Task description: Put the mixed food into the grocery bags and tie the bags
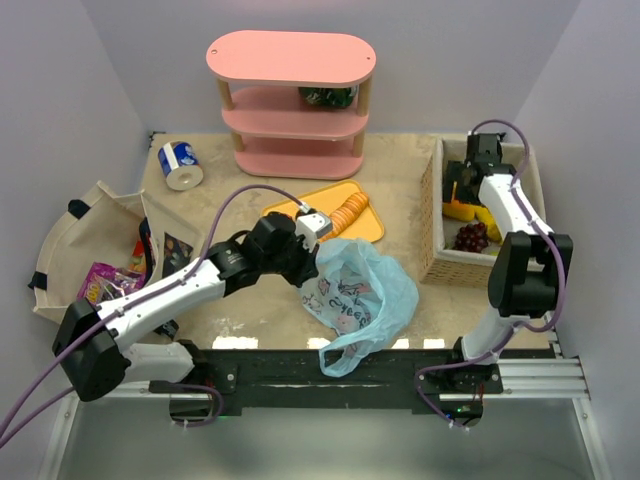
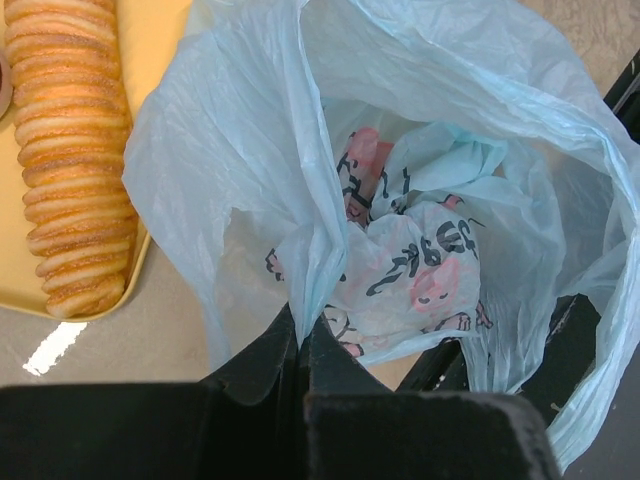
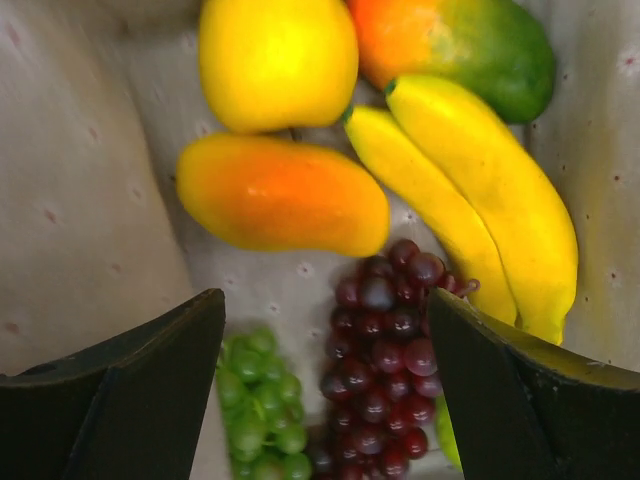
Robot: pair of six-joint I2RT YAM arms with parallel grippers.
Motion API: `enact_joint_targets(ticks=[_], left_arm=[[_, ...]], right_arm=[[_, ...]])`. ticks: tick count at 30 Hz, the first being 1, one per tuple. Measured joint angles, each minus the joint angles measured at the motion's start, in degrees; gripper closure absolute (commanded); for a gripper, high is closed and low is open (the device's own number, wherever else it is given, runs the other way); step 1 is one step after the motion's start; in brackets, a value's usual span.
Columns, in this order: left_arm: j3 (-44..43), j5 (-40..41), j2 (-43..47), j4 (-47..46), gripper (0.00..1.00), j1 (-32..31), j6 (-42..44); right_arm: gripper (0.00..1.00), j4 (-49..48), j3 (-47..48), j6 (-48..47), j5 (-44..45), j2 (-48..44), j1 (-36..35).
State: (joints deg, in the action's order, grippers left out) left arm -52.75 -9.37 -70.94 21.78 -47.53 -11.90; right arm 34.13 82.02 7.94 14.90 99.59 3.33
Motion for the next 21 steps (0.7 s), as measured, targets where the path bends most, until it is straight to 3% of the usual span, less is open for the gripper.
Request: enact_joint_targets(ticks=[7, 15, 18, 20, 21], left_arm=[[-0.2, -2.4, -1.4, -1.0, 1.00, 1.4, -2.2], [-1.6, -1.6, -3.1, 2.6, 1.00, 1.4, -7.8], [-2.9, -1.0, -3.1, 3.3, 1.00, 1.4, -9.5], [-4.1, -0.9, -3.3, 3.9, 1.00, 1.4, -10.1], [-4.8, -0.9, -3.5, 4.2, 1.00, 1.4, -10.1]], right_arm=[[0.15, -4.5, -3.1, -15.0, -3.5, 3.1, 1.0], [0.28, -11.9, -2.6, -28.1, -10.8, 12.2, 2.1], [0.21, -12.4, -1.3, -30.1, -13.9, 14.1, 2.8], [0.22, -12.8, -1.2, -30.4, -15.0, 14.4, 2.9], [0.32, -13.2, -1.3, -30.6, -15.6, 14.6, 3.0]])
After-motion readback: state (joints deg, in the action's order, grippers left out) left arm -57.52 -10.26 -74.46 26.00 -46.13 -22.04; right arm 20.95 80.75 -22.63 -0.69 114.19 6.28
